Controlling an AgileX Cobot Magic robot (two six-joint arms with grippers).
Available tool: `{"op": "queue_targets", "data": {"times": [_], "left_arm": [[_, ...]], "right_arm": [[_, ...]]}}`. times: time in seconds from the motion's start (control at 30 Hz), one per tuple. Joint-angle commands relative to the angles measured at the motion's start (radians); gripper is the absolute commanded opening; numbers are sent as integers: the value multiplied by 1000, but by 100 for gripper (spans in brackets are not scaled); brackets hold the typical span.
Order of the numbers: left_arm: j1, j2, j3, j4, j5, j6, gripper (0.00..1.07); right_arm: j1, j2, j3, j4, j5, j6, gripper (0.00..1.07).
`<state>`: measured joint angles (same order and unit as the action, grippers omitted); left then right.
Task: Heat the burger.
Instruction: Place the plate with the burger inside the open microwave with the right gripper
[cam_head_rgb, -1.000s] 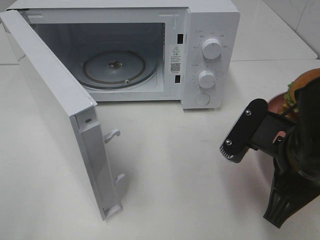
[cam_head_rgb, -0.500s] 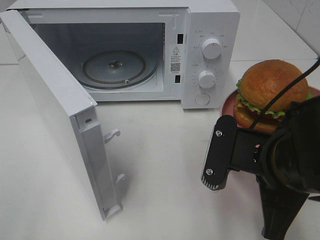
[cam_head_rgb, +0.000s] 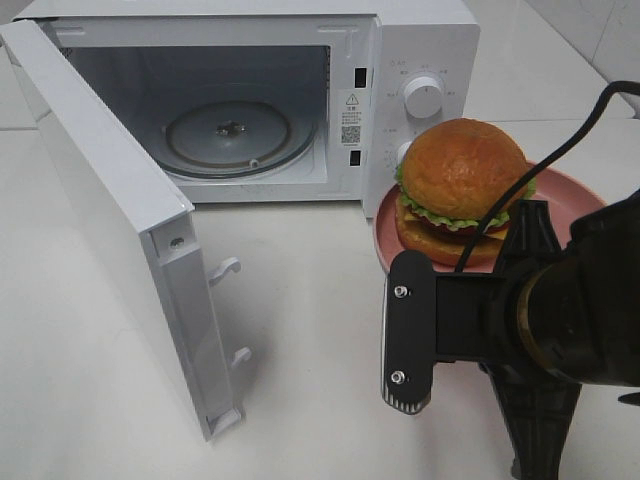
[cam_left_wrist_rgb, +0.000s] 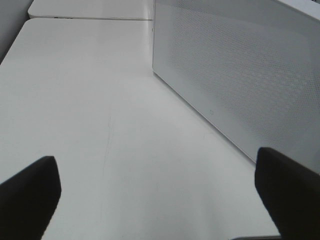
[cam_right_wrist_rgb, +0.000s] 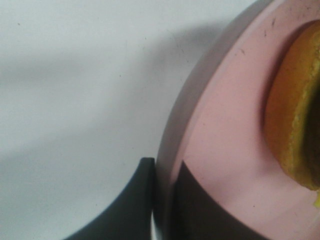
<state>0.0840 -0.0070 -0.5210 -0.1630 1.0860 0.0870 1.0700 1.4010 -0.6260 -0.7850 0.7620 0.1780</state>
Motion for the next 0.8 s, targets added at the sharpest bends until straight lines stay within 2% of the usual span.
{"op": "queue_targets", "data": {"times": [0.03, 0.8], "left_arm": [[-3, -15, 4, -6, -14, 2, 98], [-3, -15, 4, -6, -14, 2, 98]], "right_arm": [[4, -9, 0, -67, -24, -47, 0], [4, -9, 0, -88, -215, -424, 0]]}}
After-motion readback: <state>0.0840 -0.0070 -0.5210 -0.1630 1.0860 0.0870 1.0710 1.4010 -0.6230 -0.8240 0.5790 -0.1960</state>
